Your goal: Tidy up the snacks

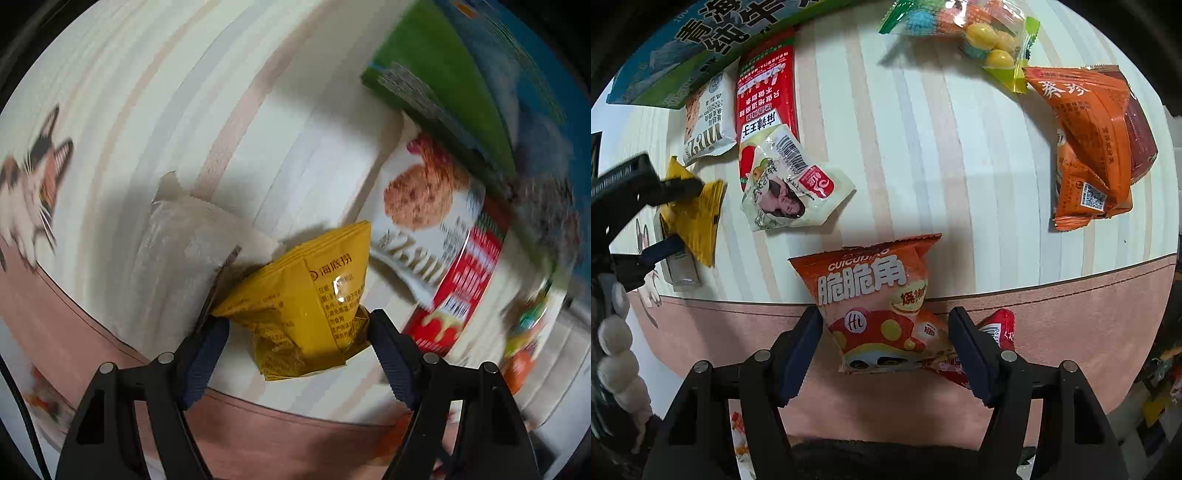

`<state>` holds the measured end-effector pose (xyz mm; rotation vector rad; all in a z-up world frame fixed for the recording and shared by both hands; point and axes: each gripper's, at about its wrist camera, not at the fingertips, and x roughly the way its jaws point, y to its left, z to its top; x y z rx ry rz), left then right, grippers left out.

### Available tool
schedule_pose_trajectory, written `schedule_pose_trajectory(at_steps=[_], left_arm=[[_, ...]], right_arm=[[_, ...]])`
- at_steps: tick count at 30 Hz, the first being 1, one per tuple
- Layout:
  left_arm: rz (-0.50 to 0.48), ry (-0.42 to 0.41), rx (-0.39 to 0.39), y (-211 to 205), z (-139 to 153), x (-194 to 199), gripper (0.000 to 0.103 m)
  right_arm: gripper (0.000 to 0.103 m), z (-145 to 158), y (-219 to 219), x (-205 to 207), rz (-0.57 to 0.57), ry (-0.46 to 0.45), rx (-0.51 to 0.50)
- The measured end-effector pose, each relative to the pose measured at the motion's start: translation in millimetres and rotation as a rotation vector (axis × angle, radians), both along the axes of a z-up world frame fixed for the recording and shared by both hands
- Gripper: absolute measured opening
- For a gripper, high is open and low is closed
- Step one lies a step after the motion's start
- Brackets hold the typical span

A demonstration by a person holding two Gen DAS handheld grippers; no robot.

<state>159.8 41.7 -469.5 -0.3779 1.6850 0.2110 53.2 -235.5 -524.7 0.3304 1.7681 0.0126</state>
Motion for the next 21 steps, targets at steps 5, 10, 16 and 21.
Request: schedule_pose_trajectory(at_steps=[5, 10, 16, 21], left_arm=[[-0.136, -0.017, 0.067, -11, 3, -10, 0.076], [-0.116, -0.016, 0.042, -14, 1, -9, 0.076], [0.032, 0.002, -0.057, 2, -10, -5, 0.071], [-0.007, -0.022, -0.021, 6, -5, 0, 0.051]], right_arm=[[0.073, -4, 0, 8, -0.008, 0.02, 0.013], [0.073, -15, 0, 11, -0.018, 0.05, 0.017], [0.073, -29, 2, 10, -0.044, 0.097, 0.015], [0.06, -33, 1, 8, -0.069, 0.097, 0.021]])
